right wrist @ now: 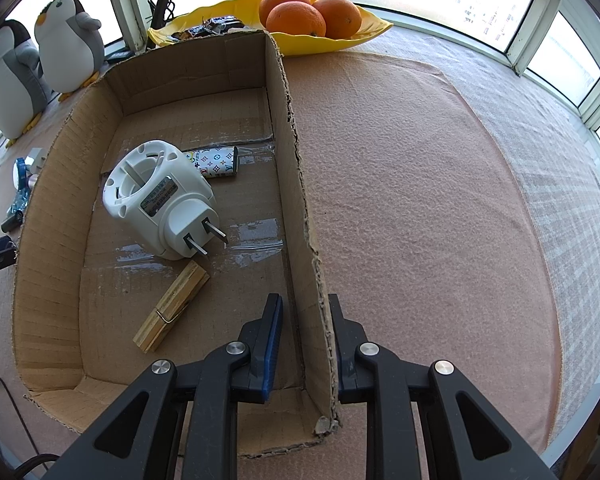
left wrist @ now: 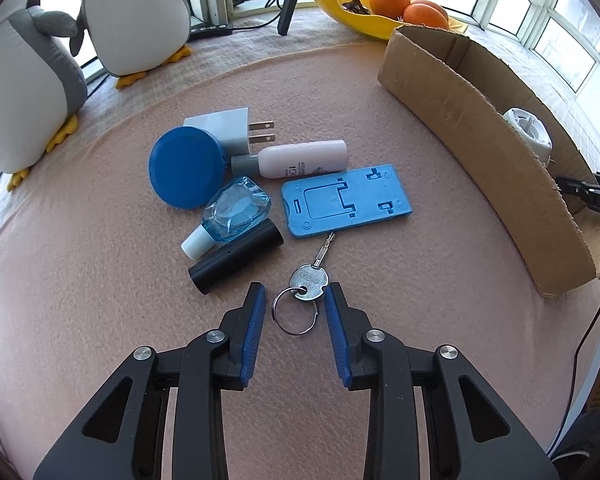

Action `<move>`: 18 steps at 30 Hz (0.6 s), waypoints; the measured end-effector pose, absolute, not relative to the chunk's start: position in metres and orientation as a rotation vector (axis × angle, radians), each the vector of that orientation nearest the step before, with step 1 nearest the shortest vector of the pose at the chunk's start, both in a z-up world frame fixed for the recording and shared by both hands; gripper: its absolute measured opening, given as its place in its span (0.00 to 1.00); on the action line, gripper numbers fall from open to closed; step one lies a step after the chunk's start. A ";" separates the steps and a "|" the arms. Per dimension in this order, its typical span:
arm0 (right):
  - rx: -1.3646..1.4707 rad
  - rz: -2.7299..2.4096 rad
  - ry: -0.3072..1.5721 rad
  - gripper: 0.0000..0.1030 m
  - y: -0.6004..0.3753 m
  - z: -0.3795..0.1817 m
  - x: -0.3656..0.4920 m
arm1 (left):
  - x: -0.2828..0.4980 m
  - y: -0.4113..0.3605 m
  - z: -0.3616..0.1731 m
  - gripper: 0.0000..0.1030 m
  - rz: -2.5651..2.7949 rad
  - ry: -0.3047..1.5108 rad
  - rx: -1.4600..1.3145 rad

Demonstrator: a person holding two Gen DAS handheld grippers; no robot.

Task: Organize rigid objects

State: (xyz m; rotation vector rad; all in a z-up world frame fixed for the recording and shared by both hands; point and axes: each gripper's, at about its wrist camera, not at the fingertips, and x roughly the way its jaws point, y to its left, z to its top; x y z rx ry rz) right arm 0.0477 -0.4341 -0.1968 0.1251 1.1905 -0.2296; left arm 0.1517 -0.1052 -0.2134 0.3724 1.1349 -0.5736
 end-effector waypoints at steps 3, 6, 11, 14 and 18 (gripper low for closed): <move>0.124 -0.230 1.190 0.19 -0.435 -0.197 0.048 | 0.150 -0.110 -0.215 0.29 -0.586 1.117 0.409; 0.124 -0.232 1.189 0.19 -0.435 -0.197 0.047 | 0.150 -0.111 -0.216 0.29 -0.591 1.115 0.413; 0.124 -0.231 1.189 0.19 -0.436 -0.197 0.047 | 0.147 -0.114 -0.216 0.16 -0.627 1.117 0.423; 0.125 -0.232 1.188 0.19 -0.435 -0.197 0.047 | 0.144 -0.119 -0.215 0.14 -0.640 1.115 0.420; 0.124 -0.232 1.188 0.19 -0.435 -0.197 0.047 | 0.146 -0.120 -0.212 0.08 -0.638 1.108 0.396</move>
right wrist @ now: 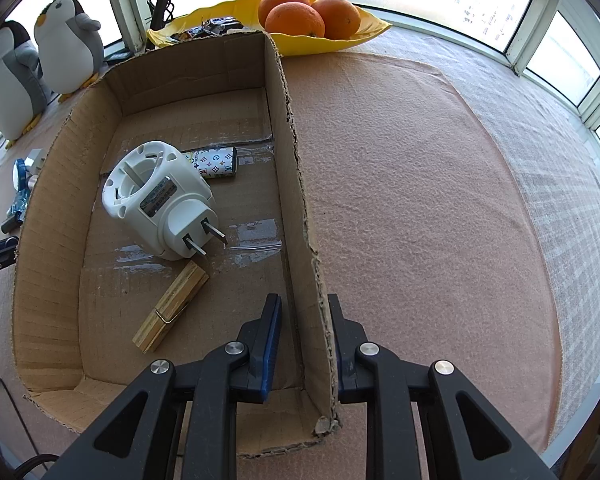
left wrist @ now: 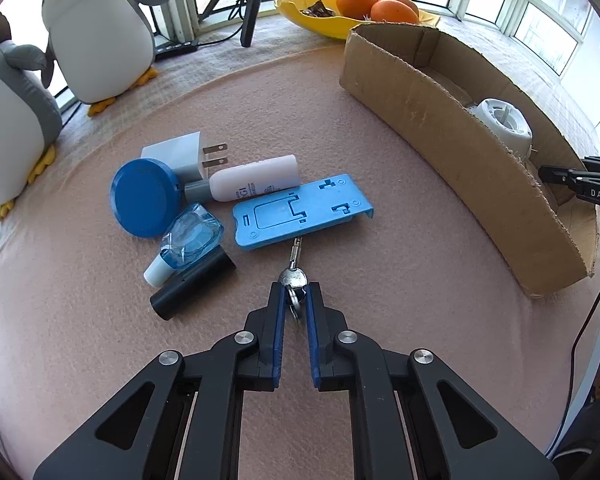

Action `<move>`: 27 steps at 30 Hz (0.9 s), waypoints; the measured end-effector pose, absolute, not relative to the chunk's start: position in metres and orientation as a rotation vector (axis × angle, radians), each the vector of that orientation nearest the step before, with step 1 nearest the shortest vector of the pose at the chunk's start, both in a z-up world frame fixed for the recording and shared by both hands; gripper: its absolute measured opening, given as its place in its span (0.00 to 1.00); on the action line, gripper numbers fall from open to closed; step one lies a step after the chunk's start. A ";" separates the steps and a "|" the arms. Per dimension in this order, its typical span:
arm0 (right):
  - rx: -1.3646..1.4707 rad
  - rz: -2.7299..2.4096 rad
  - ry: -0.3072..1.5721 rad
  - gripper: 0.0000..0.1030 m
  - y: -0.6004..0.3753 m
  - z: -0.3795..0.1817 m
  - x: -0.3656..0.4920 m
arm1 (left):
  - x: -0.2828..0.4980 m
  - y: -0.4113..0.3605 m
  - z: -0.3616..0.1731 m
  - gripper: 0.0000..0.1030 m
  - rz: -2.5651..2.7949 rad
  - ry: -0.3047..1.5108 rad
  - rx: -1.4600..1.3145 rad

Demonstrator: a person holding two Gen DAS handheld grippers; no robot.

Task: Organize rigid objects

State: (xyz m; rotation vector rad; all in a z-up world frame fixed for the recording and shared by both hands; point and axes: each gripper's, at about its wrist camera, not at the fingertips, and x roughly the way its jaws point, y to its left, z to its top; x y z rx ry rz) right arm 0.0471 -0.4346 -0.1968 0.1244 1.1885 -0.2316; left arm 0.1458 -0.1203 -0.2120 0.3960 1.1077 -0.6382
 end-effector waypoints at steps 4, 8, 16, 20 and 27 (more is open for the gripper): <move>0.125 -0.232 1.188 0.19 -0.434 -0.197 0.047 | 0.146 -0.119 -0.210 0.07 -0.629 1.101 0.390; 0.125 -0.232 1.188 0.19 -0.435 -0.197 0.047 | 0.142 -0.120 -0.209 0.07 -0.614 1.078 0.401; 0.124 -0.232 1.188 0.19 -0.435 -0.197 0.047 | 0.142 -0.109 -0.203 0.05 -0.617 1.080 0.343; 0.125 -0.233 1.188 0.19 -0.435 -0.197 0.047 | 0.146 -0.103 -0.198 0.05 -0.615 1.089 0.303; 0.123 -0.233 1.188 0.19 -0.435 -0.197 0.047 | 0.143 -0.104 -0.174 0.05 -0.643 1.064 0.264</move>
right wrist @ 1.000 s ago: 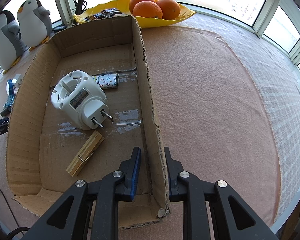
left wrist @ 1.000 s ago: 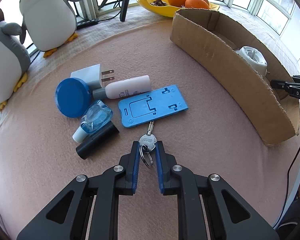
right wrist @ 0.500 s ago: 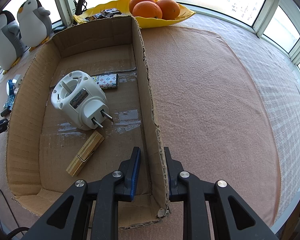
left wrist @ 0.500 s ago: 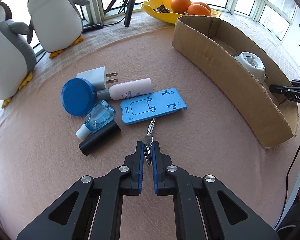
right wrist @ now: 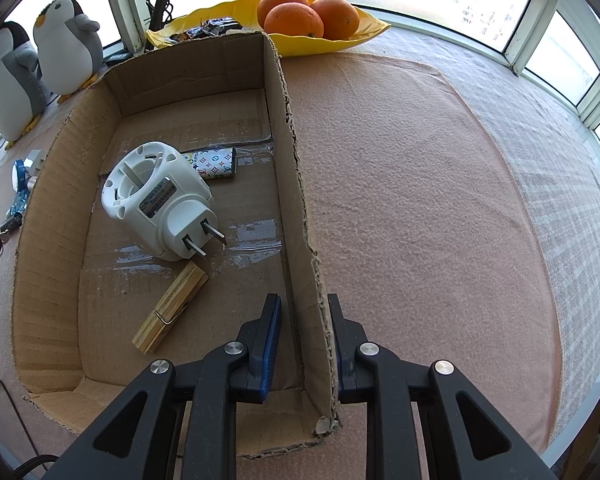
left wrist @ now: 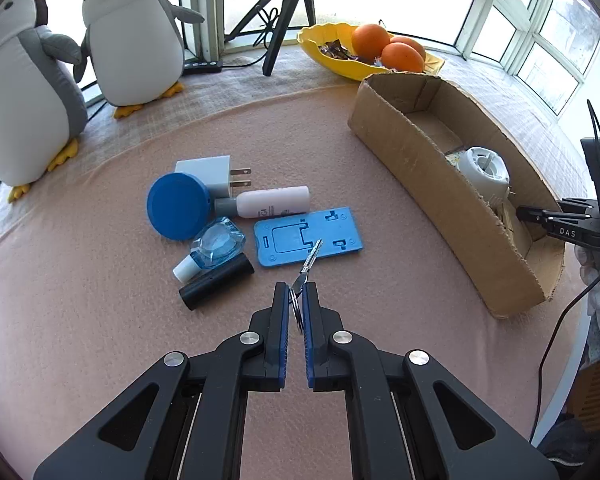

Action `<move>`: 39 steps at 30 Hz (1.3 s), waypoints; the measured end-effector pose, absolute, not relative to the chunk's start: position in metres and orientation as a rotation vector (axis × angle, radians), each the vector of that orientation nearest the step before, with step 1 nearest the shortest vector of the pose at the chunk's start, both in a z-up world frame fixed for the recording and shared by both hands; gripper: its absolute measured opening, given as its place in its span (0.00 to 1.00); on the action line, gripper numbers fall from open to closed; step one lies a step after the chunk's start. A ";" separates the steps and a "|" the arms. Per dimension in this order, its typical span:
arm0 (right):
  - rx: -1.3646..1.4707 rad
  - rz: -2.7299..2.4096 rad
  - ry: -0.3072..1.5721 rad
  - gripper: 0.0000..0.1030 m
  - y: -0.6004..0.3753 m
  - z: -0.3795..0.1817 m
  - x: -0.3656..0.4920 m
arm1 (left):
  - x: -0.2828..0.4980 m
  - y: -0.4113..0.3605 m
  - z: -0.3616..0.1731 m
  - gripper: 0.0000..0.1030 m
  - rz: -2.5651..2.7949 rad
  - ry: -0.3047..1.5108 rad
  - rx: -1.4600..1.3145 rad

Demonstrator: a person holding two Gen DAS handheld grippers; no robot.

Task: Organize rigid objects
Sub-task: 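Carry the keys into the box and open the left gripper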

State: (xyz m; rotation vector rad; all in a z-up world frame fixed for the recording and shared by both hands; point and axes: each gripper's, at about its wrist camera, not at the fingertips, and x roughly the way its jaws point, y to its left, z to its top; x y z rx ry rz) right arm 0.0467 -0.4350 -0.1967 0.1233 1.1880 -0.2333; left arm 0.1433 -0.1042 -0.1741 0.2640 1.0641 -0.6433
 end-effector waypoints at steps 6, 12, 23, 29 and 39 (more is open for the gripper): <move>0.123 -0.233 1.187 0.19 -0.435 -0.197 0.047 | 0.139 -0.131 -0.149 0.05 -0.724 1.037 0.236; 0.120 -0.234 1.188 0.19 -0.436 -0.197 0.046 | 0.125 -0.180 -0.128 0.05 -0.828 0.994 0.263; 0.121 -0.233 1.187 0.19 -0.434 -0.197 0.047 | 0.098 -0.257 -0.139 0.05 -0.932 1.001 0.378; 0.120 -0.231 1.187 0.19 -0.434 -0.196 0.047 | 0.087 -0.273 -0.147 0.05 -0.942 0.998 0.423; 0.118 -0.231 1.186 0.19 -0.434 -0.197 0.047 | 0.082 -0.270 -0.137 0.35 -0.937 0.946 0.452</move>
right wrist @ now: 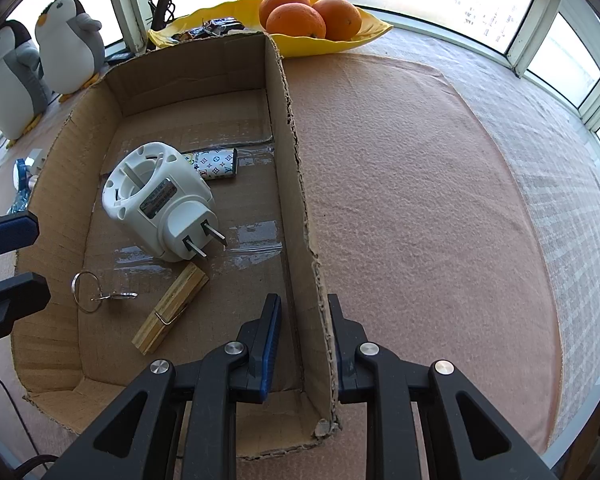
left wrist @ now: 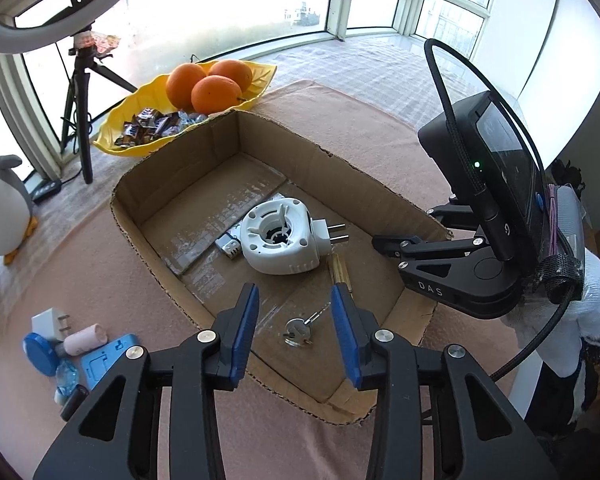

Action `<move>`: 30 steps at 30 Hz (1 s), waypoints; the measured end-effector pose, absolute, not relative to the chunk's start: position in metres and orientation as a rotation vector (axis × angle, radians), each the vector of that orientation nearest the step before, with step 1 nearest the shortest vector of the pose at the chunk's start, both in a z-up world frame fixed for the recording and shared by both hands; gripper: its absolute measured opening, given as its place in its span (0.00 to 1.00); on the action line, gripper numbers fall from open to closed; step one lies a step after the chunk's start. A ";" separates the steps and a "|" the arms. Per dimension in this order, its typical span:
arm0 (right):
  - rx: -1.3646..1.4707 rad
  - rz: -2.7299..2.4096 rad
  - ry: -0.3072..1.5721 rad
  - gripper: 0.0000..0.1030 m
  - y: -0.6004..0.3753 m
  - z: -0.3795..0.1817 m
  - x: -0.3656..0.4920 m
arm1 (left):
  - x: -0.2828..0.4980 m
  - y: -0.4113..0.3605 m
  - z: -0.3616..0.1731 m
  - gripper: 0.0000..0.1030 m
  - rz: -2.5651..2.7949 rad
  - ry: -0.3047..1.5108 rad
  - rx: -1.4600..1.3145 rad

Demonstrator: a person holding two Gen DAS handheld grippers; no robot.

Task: Organize rigid objects
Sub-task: 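Carry the keys into the box and open the left gripper, then move the left gripper to the black cylinder and close on it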

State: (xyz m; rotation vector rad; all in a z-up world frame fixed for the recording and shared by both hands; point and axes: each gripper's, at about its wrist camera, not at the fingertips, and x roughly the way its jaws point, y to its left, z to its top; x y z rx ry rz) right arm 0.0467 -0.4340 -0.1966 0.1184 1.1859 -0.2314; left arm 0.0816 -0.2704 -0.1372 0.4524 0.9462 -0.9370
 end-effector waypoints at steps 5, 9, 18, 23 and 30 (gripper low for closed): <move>0.117 -0.231 1.186 0.19 -0.434 -0.197 0.047 | 0.090 -0.248 -0.129 0.55 -0.891 0.944 0.421; 0.116 -0.231 1.186 0.19 -0.434 -0.197 0.047 | 0.101 -0.220 -0.127 0.57 -0.821 0.942 0.420; 0.111 -0.231 1.186 0.19 -0.434 -0.197 0.047 | 0.145 -0.133 -0.139 0.57 -0.601 1.001 0.343; 0.106 -0.231 1.184 0.19 -0.433 -0.197 0.047 | 0.167 -0.084 -0.157 0.57 -0.565 1.104 0.276; 0.103 -0.238 1.182 0.20 -0.432 -0.196 0.049 | 0.174 -0.056 -0.176 0.57 -0.409 1.095 0.356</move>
